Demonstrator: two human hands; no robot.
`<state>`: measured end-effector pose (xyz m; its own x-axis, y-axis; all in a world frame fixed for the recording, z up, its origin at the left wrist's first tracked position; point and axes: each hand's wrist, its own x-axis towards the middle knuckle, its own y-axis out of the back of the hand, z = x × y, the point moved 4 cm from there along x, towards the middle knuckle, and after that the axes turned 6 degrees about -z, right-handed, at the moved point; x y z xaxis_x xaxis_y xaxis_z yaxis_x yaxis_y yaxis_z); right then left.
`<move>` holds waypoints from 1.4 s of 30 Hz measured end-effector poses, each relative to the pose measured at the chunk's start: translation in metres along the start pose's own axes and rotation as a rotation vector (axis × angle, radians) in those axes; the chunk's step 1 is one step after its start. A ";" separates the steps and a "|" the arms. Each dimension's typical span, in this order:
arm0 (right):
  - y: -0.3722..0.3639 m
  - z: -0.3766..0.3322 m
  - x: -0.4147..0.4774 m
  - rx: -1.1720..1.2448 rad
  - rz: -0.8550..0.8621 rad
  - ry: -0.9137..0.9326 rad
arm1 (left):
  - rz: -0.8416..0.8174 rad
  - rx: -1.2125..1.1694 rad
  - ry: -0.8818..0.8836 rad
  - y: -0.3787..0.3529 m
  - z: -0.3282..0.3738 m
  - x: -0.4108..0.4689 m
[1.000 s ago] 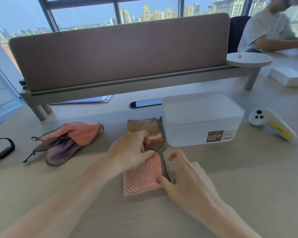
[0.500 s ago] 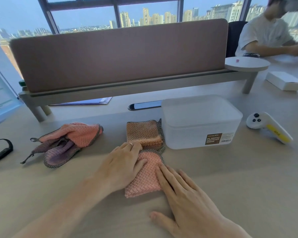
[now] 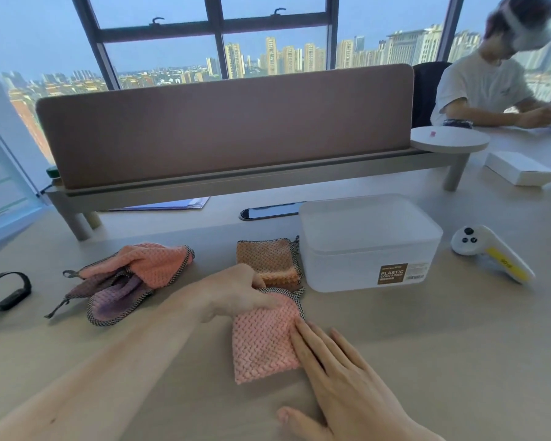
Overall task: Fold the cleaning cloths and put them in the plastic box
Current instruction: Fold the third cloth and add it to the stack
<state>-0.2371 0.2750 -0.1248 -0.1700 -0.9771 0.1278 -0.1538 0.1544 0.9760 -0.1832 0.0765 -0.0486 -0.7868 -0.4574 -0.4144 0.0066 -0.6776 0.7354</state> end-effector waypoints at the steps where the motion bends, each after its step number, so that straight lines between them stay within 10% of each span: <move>1: 0.001 0.000 -0.001 0.018 -0.006 0.003 | -0.002 0.021 -0.025 -0.001 0.004 -0.001; 4: 0.016 0.001 -0.002 0.226 0.065 -0.018 | 0.031 0.113 -0.197 0.004 0.018 -0.010; 9: 0.040 0.009 0.023 1.388 0.165 -0.372 | -0.043 -0.061 -0.419 0.046 0.036 -0.036; 15: 0.041 -0.005 0.076 1.982 0.169 -0.425 | -0.055 -0.138 -0.376 0.093 0.018 -0.011; 21: 0.031 0.005 0.100 1.951 0.484 -0.729 | 0.018 -0.144 -0.240 0.106 -0.004 0.053; 38: 0.010 -0.002 0.107 2.132 0.717 -0.702 | 0.106 -0.034 -0.247 0.085 -0.022 0.122; 42: 0.003 0.002 0.095 2.066 0.727 -0.743 | 0.449 0.124 -0.294 0.079 -0.018 0.108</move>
<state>-0.2558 0.1832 -0.1102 -0.7627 -0.5814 -0.2833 -0.2777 0.6900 -0.6684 -0.2571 -0.0371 -0.0447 -0.8627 -0.4939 0.1083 0.3224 -0.3724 0.8703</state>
